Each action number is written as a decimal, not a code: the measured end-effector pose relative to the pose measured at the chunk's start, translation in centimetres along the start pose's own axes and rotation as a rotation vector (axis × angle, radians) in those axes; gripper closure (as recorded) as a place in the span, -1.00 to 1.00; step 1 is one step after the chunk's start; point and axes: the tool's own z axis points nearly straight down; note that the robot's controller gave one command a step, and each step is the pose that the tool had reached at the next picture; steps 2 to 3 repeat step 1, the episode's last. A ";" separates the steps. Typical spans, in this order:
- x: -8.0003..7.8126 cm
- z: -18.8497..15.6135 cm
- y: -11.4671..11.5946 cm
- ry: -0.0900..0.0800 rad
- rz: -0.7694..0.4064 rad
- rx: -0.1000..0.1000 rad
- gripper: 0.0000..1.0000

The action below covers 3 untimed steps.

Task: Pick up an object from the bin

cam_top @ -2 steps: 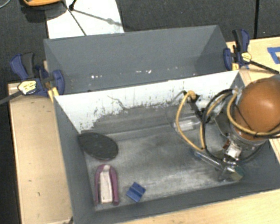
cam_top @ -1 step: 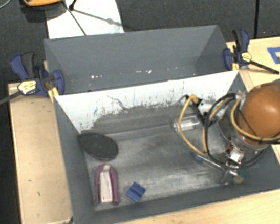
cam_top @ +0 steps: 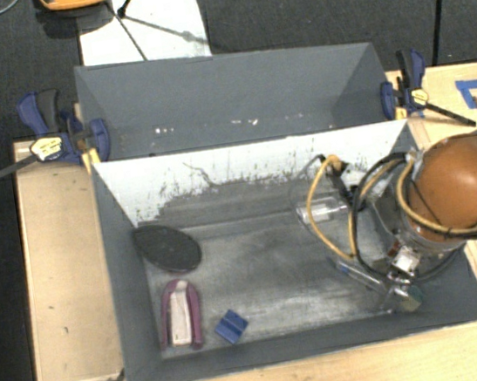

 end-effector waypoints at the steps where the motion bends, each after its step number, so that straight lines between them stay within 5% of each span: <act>1: 1.5 -11.1 0.7 0.006 0.002 0.002 1.00; 3: 1.5 -11.1 0.7 0.006 0.002 0.002 1.00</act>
Offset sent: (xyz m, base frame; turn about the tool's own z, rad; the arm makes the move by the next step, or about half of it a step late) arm 0.0046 -0.0145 0.1072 -0.0045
